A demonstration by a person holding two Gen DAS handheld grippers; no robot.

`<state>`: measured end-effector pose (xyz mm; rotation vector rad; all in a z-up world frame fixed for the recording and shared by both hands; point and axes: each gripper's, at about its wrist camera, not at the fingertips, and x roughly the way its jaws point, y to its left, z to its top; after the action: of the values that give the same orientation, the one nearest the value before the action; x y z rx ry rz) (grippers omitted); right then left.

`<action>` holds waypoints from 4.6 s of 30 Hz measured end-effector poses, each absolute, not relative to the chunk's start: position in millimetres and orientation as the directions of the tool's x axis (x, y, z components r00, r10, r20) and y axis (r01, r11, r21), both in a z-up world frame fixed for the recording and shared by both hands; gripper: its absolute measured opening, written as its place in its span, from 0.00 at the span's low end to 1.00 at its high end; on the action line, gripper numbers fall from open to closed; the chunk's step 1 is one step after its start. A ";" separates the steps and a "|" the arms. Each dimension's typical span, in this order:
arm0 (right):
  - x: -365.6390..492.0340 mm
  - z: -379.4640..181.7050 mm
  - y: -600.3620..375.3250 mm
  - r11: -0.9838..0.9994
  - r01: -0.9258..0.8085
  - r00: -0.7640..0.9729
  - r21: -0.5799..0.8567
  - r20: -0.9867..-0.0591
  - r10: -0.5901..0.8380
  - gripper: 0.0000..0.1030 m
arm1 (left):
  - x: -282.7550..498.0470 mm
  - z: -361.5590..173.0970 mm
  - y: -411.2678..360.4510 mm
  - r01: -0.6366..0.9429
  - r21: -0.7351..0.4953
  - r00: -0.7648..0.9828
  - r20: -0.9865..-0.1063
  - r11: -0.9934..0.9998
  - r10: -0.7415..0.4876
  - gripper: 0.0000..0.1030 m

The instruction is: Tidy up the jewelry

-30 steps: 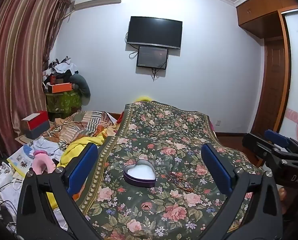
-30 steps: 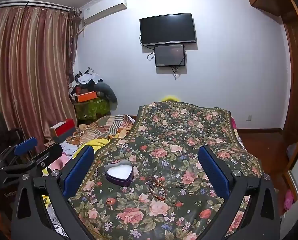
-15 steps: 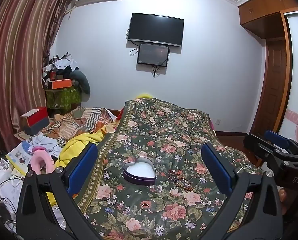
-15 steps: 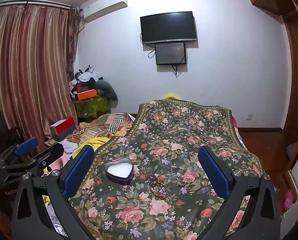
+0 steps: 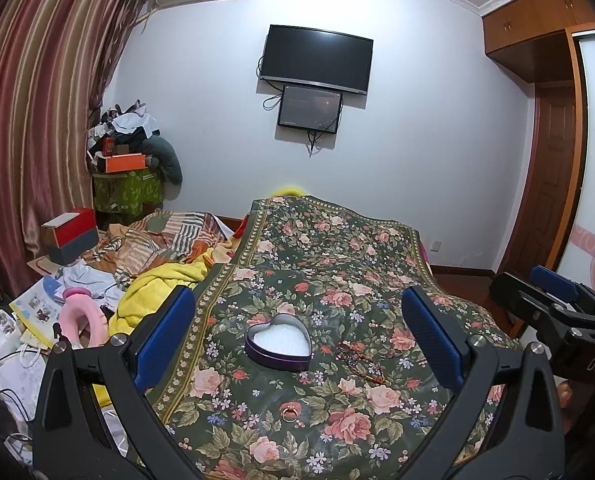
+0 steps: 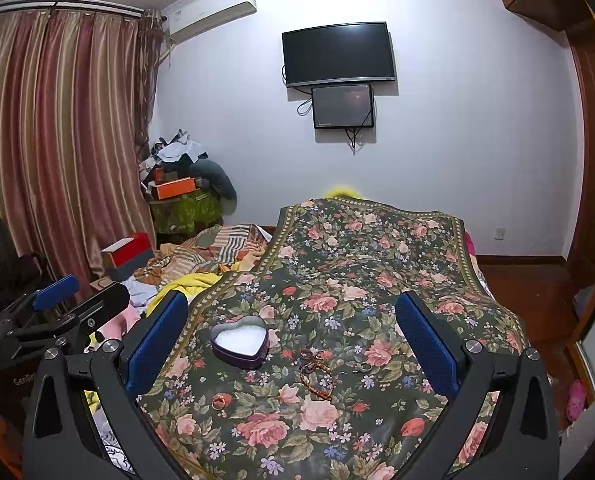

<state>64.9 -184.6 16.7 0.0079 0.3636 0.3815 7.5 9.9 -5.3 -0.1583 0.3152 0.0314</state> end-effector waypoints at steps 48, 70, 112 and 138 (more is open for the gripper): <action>70.2 10.4 -185.8 0.930 -0.359 0.855 0.082 -0.371 0.363 1.00 | 13.1 -10.8 6.2 -0.050 -0.146 0.946 -0.325 0.988 0.000 1.00; 133.5 -71.0 -196.8 0.953 -0.301 0.715 0.042 -0.651 0.255 1.00 | 90.0 -94.5 37.3 -0.081 -0.103 0.761 -0.649 0.991 -0.005 1.00; 202.1 -168.4 -176.8 0.924 -0.348 0.464 0.155 -0.828 0.314 0.16 | 125.8 -189.9 1.7 0.100 -0.045 0.558 -0.824 0.994 -0.094 0.55; 173.9 -117.9 -218.1 0.923 -0.309 0.562 0.228 -0.740 0.370 0.13 | 116.4 -157.8 4.4 0.102 -0.106 0.628 -0.764 0.989 -0.147 0.17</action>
<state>173.9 -218.1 -117.9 0.0751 0.8881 0.4004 116.4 4.4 -157.8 -0.0545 0.8804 -0.1429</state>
